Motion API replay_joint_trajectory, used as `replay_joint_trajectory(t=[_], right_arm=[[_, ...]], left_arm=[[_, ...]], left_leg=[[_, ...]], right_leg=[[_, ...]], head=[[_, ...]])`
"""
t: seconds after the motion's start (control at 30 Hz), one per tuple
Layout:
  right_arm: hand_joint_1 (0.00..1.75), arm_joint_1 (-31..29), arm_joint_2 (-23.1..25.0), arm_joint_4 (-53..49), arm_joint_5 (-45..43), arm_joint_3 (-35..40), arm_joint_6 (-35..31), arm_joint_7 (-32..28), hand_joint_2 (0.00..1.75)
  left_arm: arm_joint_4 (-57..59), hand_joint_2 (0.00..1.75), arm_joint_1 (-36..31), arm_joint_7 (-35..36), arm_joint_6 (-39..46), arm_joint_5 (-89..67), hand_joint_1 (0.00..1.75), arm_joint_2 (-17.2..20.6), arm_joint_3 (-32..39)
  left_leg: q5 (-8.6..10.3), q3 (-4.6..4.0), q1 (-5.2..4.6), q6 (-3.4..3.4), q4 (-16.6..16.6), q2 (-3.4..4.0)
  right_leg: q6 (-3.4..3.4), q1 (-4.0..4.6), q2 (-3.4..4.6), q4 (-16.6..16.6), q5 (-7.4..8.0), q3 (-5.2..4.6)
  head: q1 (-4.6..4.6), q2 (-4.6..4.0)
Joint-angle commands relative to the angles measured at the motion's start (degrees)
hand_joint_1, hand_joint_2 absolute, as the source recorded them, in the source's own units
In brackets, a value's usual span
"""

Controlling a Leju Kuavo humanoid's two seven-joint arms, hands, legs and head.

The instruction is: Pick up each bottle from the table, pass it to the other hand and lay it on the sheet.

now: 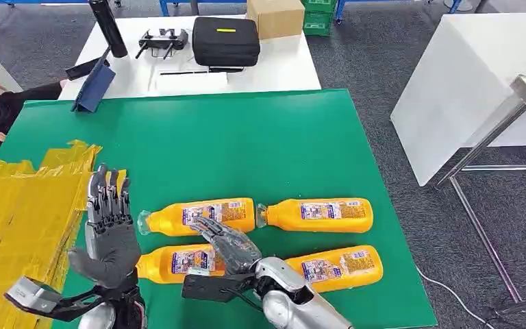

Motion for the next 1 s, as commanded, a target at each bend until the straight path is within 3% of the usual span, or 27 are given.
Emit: replay_joint_trajectory(t=[0.03,0.27,0.3,0.33,0.37,0.47,0.53,0.7,0.77,0.8,0.83,0.87,1.0], right_arm=[[0.00,-7.2,1.6,14.3,-0.7,7.3,3.6,3.1,1.75],[0.00,-10.3,3.2,21.4,-1.9,10.8,7.2,5.3,1.75],[0.00,-10.9,3.8,22.6,-1.9,11.7,7.2,5.6,1.75],[0.00,-11.1,4.3,23.2,-2.3,12.5,7.6,6.9,1.75],[0.00,-11.1,4.0,23.3,-2.4,13.3,8.0,8.0,1.75],[0.00,-11.2,4.8,22.8,-2.4,15.0,9.0,9.6,1.75],[0.00,-11.3,4.2,23.6,-2.6,15.9,9.7,10.4,1.75],[0.00,-11.3,3.3,24.7,-3.0,16.0,9.4,9.0,1.75],[0.00,-12.2,4.7,25.6,-3.0,17.4,10.4,8.2,1.75],[1.20,-12.4,4.7,25.6,-3.3,17.7,10.7,8.6,1.75],[1.61,-12.6,4.6,25.3,-4.1,18.0,11.4,8.9,1.75],[1.75,-12.7,4.5,25.7,-4.5,18.0,11.4,8.7,1.75],[1.75,-13.0,4.6,25.3,-5.2,18.4,11.5,9.0,1.75]], left_arm=[[5.6,0.00,-2.9,-2.0,-0.8,0.0,0.00,-0.4,1.4],[5.9,0.00,-3.9,-2.0,1.6,-0.8,0.00,-1.2,2.5],[4.0,0.00,-4.3,-2.0,7.7,-2.9,0.00,-2.2,2.9],[2.2,0.00,-4.6,-2.0,24.1,-11.2,0.00,-2.8,2.0],[3.1,0.00,-4.3,-2.0,35.2,-17.7,0.00,-3.5,2.3],[-0.2,0.00,-4.3,-1.1,43.7,-17.8,0.00,-3.7,4.6],[-1.1,0.00,-3.3,-2.0,44.1,-18.9,0.00,-6.1,11.8],[-1.6,0.00,-2.6,-2.0,44.1,-17.6,0.00,-4.9,12.0],[-4.5,0.00,-3.4,-2.0,44.1,-18.3,0.00,-7.0,15.7],[-4.6,0.00,-3.4,-2.0,44.1,-18.8,0.00,-7.0,17.2],[-4.2,0.00,-3.0,-2.0,44.1,-16.3,0.00,-5.5,18.7],[-3.2,0.00,-2.8,-2.0,44.1,-14.3,0.00,-4.0,18.8],[-0.2,0.00,-3.9,-2.0,44.1,-10.0,0.00,-1.3,21.5]], left_leg=[[-0.06,0.24,0.04,-0.16,0.0,0.16],[-0.04,0.26,0.05,-0.17,0.0,0.10],[-0.01,0.23,0.03,-0.13,0.0,0.08],[-0.02,0.26,0.04,-0.11,0.0,0.13],[-0.04,0.30,0.08,-0.15,0.0,0.16],[-0.01,0.43,0.08,-0.15,0.0,0.28],[-0.04,0.57,0.08,-0.17,0.0,0.50],[-0.03,0.80,0.14,-0.23,-0.1,0.44],[-0.04,0.83,0.18,-0.26,-0.1,0.41],[-0.04,0.68,0.21,-0.30,0.0,0.40],[-0.03,0.75,0.21,-0.29,0.0,0.36],[-0.09,0.96,0.20,-0.22,0.0,0.57],[-0.01,1.06,0.16,-0.35,-0.2,0.70]], right_leg=[[-0.07,0.03,0.14,0.0,-0.03,0.22],[-0.08,0.04,0.07,0.0,-0.03,0.25],[-0.06,0.02,0.06,-0.1,0.00,0.20],[-0.06,0.03,0.07,-0.1,0.00,0.21],[-0.08,0.07,0.08,0.0,-0.01,0.26],[-0.08,0.07,0.11,0.0,0.02,0.34],[-0.11,0.05,0.32,0.0,0.04,0.39],[-0.24,0.09,0.30,-0.1,0.15,0.56],[-0.25,0.13,0.30,-0.1,0.12,0.56],[-0.27,0.16,0.26,0.0,0.11,0.42],[-0.27,0.16,0.21,0.0,0.09,0.39],[-0.27,0.21,0.43,0.0,0.10,0.32],[-0.33,0.16,0.57,-0.2,0.20,0.37]], head=[[0.00,0.00],[0.00,0.00],[0.00,0.00],[0.00,0.00],[0.02,0.00],[0.00,0.00],[0.00,0.00],[-0.02,0.00],[-0.02,0.00],[0.00,0.00],[0.00,0.00],[0.02,0.00],[0.02,0.00]])
